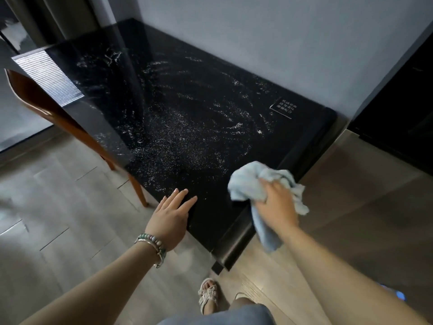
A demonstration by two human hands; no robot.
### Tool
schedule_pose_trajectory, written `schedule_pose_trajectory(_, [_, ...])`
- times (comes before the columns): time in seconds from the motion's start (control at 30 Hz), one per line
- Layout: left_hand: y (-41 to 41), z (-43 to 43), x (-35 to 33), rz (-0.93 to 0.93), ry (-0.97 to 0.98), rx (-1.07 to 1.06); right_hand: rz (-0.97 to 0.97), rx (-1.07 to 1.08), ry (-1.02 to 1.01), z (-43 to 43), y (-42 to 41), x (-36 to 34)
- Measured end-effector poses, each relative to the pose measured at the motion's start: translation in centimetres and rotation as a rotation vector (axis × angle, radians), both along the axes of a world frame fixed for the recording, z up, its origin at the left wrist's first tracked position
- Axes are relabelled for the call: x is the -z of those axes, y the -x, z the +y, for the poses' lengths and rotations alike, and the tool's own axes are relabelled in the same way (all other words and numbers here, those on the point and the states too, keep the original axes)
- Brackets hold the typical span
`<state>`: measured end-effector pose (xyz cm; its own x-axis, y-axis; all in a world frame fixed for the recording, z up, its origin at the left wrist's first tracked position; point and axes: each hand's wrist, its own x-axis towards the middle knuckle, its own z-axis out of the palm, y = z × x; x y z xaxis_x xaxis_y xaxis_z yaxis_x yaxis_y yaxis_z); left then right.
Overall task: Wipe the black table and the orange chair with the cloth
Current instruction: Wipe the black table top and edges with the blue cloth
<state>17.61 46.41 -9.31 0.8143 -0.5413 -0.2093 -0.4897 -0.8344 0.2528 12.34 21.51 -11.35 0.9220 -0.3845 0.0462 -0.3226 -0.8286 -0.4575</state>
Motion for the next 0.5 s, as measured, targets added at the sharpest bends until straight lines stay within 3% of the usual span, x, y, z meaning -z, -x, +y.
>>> schedule_pose_trajectory(0.07, [0.5, -0.6, -0.1, 0.014, -0.005, -0.049, 0.048, 0.213, -0.002, -1.5, -1.1, -0.3])
schedule_pose_trajectory(0.1, [0.7, -0.8, 0.0, 0.022, 0.002, -0.079, 0.046, 0.183, 0.035, -0.3, -0.9, -0.1])
schedule_pose_trajectory(0.2, [1.0, -1.4, 0.4, 0.023, 0.052, -0.154, 0.012, -0.206, 0.005, 5.6, 2.1, 0.2])
schedule_pose_trajectory(0.27, [1.1, -1.7, 0.3, 0.040, 0.064, -0.179, -0.014, -0.351, -0.030, 4.9, 2.6, -0.3])
schedule_pose_trajectory(0.43, [1.3, -2.1, -0.3, 0.067, 0.008, -0.174, 0.075, 0.286, -0.128, -6.9, -0.7, -1.5])
schedule_pose_trajectory(0.5, [1.5, -2.2, -0.2, 0.065, 0.008, -0.186, 0.047, 0.388, -0.136, -9.3, 0.0, -2.3])
